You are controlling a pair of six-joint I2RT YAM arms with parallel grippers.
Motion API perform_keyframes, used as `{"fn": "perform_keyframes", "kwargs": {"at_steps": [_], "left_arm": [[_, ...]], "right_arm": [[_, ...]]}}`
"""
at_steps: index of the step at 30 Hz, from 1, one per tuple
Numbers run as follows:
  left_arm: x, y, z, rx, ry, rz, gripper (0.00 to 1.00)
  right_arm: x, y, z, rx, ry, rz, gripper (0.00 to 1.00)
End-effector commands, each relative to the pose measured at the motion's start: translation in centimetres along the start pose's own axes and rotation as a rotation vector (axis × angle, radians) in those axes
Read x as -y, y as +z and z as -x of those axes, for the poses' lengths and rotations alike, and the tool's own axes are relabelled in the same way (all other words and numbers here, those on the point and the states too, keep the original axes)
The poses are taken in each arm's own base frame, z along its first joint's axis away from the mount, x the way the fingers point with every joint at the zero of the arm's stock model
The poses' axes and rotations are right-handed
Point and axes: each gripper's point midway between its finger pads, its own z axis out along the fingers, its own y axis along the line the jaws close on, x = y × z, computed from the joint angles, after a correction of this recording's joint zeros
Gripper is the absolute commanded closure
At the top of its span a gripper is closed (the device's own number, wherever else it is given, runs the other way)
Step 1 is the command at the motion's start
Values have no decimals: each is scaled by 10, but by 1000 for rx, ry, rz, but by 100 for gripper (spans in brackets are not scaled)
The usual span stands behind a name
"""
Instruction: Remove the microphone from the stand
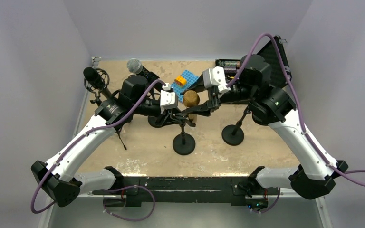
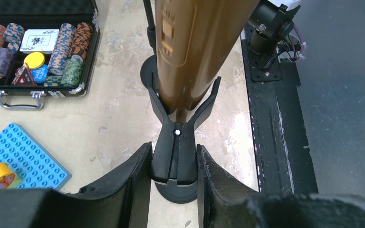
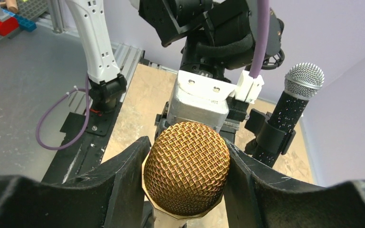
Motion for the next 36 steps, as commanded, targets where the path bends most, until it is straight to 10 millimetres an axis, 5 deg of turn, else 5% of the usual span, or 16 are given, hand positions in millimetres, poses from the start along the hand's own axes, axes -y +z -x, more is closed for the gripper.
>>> {"fn": "perform_keyframes", "kwargs": {"at_steps": [1,12,14,16,20,24,30,36], "left_arm": [[2,-1,-3,-21,20,-9,100],[-1,-2,-3,-24,19,11,97],[-3,-4,3,-13,14,32,66],[-3,-6,9,-1,15,41,50],[-2,-10,18,8,5,42,26],[-2,-15,29,32,11,63,13],[1,-26,59,91,27,80,12],[10,-43,95,152,49,77,12]], "right_arm": [[9,-15,64,122,-121,-73,94],[33,-56,154,289,-176,-318,100],[40,-71,168,310,-196,-407,100],[45,-85,182,323,-231,-477,100],[62,-123,206,319,-330,-686,100],[88,-177,218,274,-449,-1006,100],[128,-266,197,39,-513,-1485,100],[160,-332,108,-390,-315,-1664,100]]}}
